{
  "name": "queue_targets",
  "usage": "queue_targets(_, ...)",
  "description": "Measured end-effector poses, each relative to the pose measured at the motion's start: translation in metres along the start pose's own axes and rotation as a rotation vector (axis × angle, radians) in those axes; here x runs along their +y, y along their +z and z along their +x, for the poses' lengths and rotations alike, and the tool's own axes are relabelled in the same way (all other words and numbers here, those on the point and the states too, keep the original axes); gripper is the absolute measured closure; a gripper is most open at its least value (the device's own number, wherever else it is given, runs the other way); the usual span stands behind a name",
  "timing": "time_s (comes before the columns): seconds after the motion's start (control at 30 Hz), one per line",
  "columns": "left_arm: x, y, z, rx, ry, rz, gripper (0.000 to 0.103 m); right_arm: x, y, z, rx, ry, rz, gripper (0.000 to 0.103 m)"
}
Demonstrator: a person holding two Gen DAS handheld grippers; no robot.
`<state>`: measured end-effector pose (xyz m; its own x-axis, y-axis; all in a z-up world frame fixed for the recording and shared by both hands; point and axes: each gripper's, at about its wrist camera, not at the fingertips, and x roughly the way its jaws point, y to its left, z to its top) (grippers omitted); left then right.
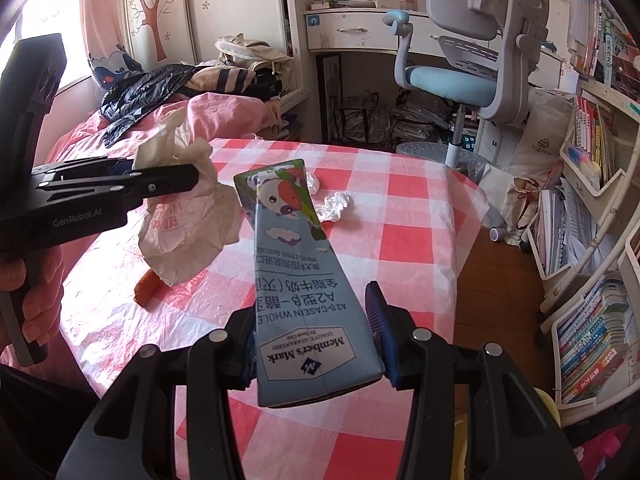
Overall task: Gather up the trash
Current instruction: 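Lift the carton and wrapper above the table with both tools, then carry the carton and wrapper to the yellow wastebasket and open both tools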
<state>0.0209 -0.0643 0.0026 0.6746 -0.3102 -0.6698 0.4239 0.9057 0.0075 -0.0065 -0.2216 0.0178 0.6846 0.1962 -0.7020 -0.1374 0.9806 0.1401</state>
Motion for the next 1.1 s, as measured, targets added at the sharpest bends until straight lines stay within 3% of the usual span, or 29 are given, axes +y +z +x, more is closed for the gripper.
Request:
queue_targets(0.53, -0.017, 0.003, 0.011, 0.008, -0.015, 0.025, 0.069, -0.036, -0.004, -0.024, -0.051, -0.029, 0.1, 0.057)
queue_targets(0.77, -0.048, 0.009, 0.02, 0.008, -0.053, 0.046, 0.069, -0.062, -0.013, -0.049, -0.09, -0.081, 0.138, 0.057)
queue_targets(0.93, -0.096, 0.01, 0.034, 0.026, -0.113, 0.092, 0.069, -0.093, -0.048, -0.052, -0.051, -0.151, 0.164, 0.057)
queue_targets(1.1, -0.156, 0.007, 0.052, 0.066, -0.204, 0.137, 0.069, -0.149, -0.111, -0.042, 0.039, -0.216, 0.292, 0.057)
